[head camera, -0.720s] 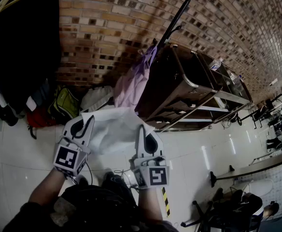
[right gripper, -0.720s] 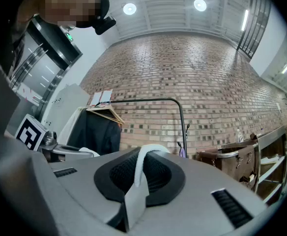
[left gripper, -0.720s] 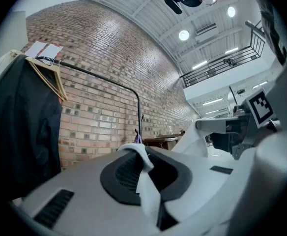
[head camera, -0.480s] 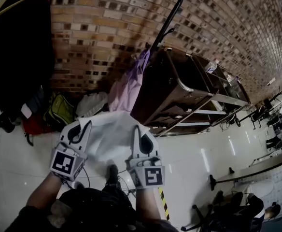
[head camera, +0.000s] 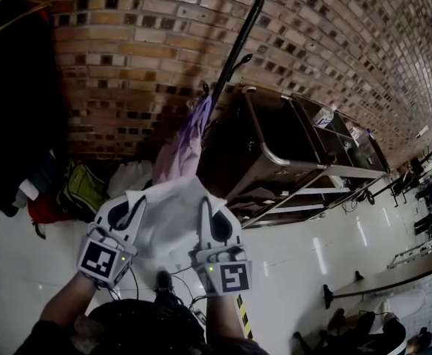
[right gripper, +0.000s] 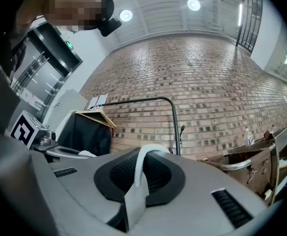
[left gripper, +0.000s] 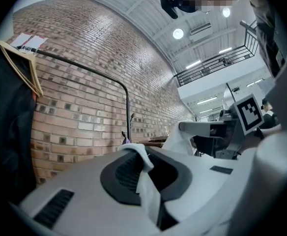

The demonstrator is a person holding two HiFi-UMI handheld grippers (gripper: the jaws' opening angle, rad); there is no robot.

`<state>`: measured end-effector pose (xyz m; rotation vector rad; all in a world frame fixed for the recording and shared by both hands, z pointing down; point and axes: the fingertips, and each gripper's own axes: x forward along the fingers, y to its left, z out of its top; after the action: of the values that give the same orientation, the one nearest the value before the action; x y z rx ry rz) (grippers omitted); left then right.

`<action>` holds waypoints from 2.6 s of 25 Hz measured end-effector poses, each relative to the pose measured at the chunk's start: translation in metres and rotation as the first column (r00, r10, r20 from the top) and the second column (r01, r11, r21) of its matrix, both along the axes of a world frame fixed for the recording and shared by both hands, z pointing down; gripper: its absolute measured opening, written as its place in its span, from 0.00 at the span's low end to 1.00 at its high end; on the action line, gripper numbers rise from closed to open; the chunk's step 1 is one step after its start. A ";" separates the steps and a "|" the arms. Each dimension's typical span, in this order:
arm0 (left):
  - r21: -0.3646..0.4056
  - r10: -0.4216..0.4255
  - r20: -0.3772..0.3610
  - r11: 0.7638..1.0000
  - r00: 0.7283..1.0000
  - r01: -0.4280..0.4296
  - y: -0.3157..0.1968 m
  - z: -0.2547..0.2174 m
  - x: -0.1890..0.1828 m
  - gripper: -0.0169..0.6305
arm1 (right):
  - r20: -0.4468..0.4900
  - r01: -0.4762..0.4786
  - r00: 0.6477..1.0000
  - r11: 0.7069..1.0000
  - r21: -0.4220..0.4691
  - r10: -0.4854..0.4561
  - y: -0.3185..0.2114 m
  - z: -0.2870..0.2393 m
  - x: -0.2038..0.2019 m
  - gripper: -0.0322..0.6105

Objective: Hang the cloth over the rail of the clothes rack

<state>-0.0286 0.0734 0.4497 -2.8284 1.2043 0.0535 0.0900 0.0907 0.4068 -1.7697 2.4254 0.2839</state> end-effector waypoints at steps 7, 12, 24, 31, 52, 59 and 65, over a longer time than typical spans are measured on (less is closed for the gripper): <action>0.007 0.016 0.031 1.000 0.999 -0.016 -0.054 -0.020 0.080 0.09 | -0.052 0.067 0.996 0.997 -0.048 -0.070 -0.060 -0.010 0.058 0.10; 0.071 -0.029 0.016 0.997 0.999 0.028 -0.091 -0.042 0.132 0.09 | -0.092 0.127 0.987 0.992 -0.019 -0.128 -0.094 -0.031 0.098 0.10; 0.106 -0.078 -0.036 0.991 0.996 0.082 -0.155 -0.071 0.221 0.09 | -0.059 0.168 0.985 0.983 0.079 -0.164 -0.151 -0.048 0.178 0.10; 0.092 -0.099 -0.061 0.990 0.993 0.105 -0.191 -0.085 0.235 0.09 | -0.005 0.125 0.992 0.985 0.119 -0.125 -0.176 -0.056 0.196 0.10; 0.109 0.117 -0.116 0.989 0.986 -0.104 -0.306 -0.142 0.273 0.09 | -0.034 0.002 0.999 0.992 0.127 0.002 -0.304 -0.119 0.206 0.10; 0.188 0.158 -0.146 0.974 0.977 -0.129 -0.321 -0.183 0.304 0.09 | -0.055 0.001 0.998 0.982 0.189 0.009 -0.326 -0.158 0.224 0.10; 0.222 0.148 -0.171 0.969 0.974 -0.108 -0.337 -0.219 0.328 0.09 | -0.041 0.028 0.999 0.972 0.234 -0.018 -0.341 -0.192 0.250 0.10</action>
<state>0.2990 -0.2632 0.2306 -2.7549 0.9750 0.4357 0.3395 -0.2499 0.2149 -1.6478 2.3235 0.5815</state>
